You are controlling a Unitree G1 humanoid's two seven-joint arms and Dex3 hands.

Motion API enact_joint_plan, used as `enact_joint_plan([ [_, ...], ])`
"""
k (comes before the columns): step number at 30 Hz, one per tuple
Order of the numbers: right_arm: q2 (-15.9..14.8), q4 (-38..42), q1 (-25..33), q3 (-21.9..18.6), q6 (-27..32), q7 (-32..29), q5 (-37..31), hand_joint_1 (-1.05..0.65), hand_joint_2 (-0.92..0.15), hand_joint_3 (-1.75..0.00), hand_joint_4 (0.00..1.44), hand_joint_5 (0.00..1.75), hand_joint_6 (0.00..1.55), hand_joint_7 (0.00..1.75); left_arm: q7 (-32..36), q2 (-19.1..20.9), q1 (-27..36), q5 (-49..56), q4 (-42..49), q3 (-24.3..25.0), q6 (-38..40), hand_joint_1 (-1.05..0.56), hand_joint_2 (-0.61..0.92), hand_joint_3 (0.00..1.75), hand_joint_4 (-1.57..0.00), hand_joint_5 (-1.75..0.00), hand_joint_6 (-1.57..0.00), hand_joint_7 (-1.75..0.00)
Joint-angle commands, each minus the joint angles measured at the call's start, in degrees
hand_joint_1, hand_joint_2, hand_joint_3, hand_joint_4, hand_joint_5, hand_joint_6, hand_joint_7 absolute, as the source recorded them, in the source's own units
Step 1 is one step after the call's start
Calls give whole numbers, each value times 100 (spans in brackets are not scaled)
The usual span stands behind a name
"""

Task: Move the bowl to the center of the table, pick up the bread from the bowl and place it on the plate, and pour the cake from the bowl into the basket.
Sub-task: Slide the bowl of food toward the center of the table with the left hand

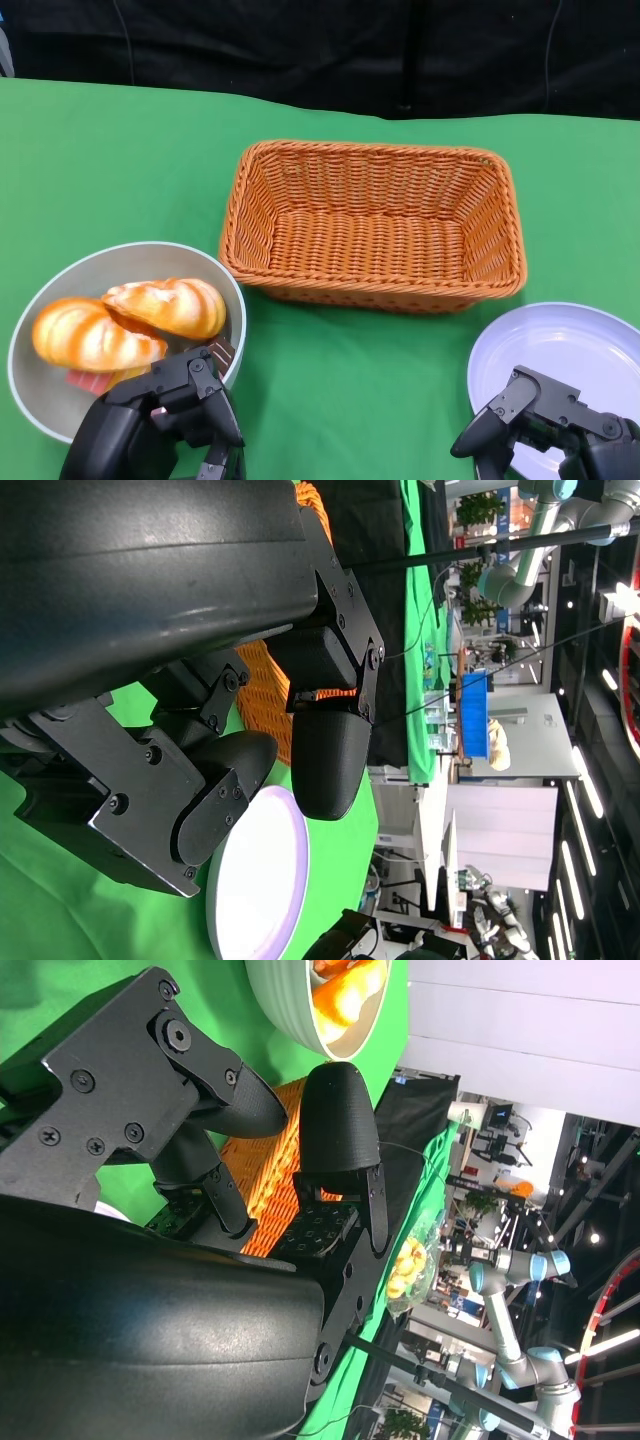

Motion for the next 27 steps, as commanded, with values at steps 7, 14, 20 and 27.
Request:
enact_joint_plan([
  [7, -57, -37, 35, -36, -42, 9, 29, -6, -38, -134, 80, 171, 79, 131, -4, 69, 5, 0, 6, 27, -58, 1, 40, 145, -93, -172, -85, -154],
  [14, -53, -41, 48, -21, -58, -1, 7, -6, -37, -134, 81, 171, 79, 131, -7, 70, 8, -20, -16, 31, -45, 1, 41, 144, -93, -172, -85, -155],
  [20, -51, -53, 58, -16, -99, -32, -61, -6, -37, -134, 81, 171, 79, 131, 21, 59, 37, -103, -99, 52, 44, -1, 40, 144, -94, -172, -85, -156],
  [27, -62, -55, 97, 35, -145, -4, -45, -7, -37, -135, 81, 171, 80, 132, -56, 146, -19, -241, -235, 188, -40, -6, 42, 134, -80, -149, -77, -126],
])
